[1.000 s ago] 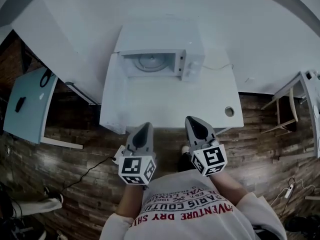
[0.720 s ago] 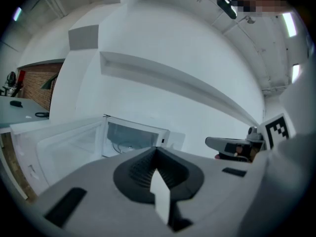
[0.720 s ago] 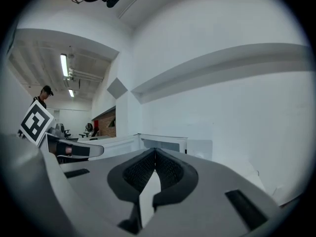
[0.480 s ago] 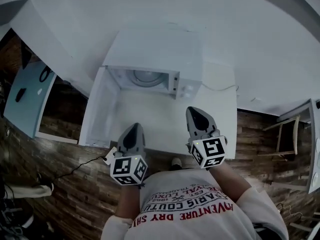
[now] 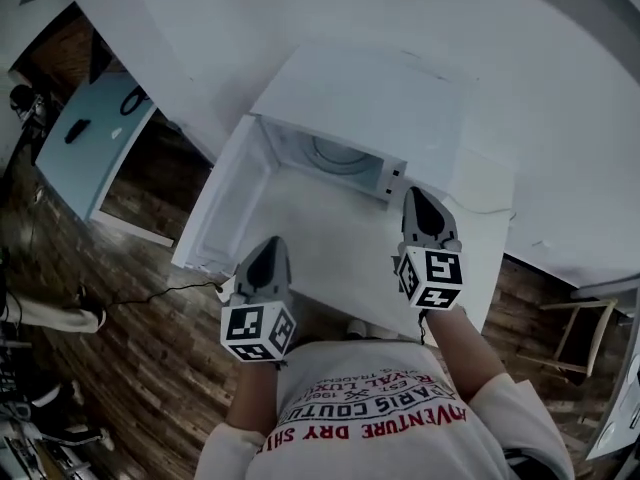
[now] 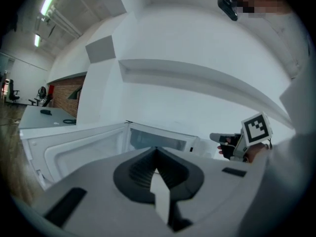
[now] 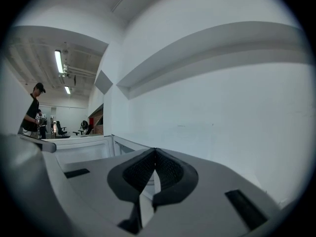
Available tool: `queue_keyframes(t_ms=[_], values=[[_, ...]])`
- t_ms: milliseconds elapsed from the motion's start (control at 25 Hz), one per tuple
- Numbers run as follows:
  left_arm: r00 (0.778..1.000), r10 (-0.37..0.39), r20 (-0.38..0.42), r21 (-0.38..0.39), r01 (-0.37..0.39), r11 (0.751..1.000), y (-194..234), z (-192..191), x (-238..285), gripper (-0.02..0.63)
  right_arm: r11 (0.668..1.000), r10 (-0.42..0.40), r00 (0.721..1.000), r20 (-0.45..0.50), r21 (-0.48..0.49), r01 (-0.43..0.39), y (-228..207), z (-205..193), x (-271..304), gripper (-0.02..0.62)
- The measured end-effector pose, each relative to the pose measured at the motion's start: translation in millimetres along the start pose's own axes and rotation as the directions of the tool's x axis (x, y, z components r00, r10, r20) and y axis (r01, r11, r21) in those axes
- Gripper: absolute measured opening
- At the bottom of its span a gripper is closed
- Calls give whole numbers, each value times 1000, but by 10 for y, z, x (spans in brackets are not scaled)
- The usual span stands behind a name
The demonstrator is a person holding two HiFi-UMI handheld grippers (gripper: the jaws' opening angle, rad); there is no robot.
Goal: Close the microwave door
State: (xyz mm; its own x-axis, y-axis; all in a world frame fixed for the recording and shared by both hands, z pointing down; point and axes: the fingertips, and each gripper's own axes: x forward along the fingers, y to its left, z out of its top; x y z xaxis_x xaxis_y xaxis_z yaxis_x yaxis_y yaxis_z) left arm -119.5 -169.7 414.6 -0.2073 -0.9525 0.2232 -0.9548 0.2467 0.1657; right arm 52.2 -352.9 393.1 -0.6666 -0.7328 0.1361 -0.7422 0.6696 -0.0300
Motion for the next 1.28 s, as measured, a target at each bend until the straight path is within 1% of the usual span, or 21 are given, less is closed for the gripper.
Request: queue_keyframes(t_ms=[160, 280, 480, 640, 720, 840, 960, 1040, 1120, 1200, 1280], values=[[995, 97, 6, -5, -97, 995, 320, 19, -208, -5, 999, -53, 999, -12, 13, 53, -127, 0, 145, 12], [986, 168, 8, -19, -168, 986, 609, 3, -353, -5, 996, -89, 996, -20, 20, 89, -187, -9, 239, 12], [957, 290, -2, -63, -289, 955, 1164, -81, -722, -5, 987, -156, 987, -25, -35, 155, -165, 47, 365, 12], [935, 356, -2, -45, -355, 934, 1546, -79, -949, -5, 976, -218, 974, -65, -5, 218, -281, -14, 439, 12], [931, 365, -4, -35, -365, 931, 1711, -84, -1026, -5, 971, -240, 968, -71, -7, 240, -300, -19, 442, 12], [938, 346, 1, -27, -345, 938, 1868, -76, -1074, -5, 963, -270, 960, -72, -14, 270, -291, -14, 426, 12], [945, 326, 23, -31, -326, 945, 1949, -33, -1115, -6, 955, -298, 952, -65, -16, 298, -291, 9, 407, 12], [941, 334, 48, -41, -332, 942, 2052, 6, -1174, -5, 951, -310, 949, -64, -15, 310, -282, 16, 415, 11], [931, 359, 57, -50, -357, 933, 2212, 0, -1217, -5, 948, -320, 945, -64, -13, 319, -282, 11, 432, 11], [927, 375, 34, -66, -372, 926, 2374, -80, -1203, -5, 944, -330, 942, -66, -13, 330, -300, 4, 429, 12], [928, 373, 0, -86, -371, 925, 2515, -180, -1145, -5, 939, -343, 937, -67, -13, 342, -311, 5, 408, 11]])
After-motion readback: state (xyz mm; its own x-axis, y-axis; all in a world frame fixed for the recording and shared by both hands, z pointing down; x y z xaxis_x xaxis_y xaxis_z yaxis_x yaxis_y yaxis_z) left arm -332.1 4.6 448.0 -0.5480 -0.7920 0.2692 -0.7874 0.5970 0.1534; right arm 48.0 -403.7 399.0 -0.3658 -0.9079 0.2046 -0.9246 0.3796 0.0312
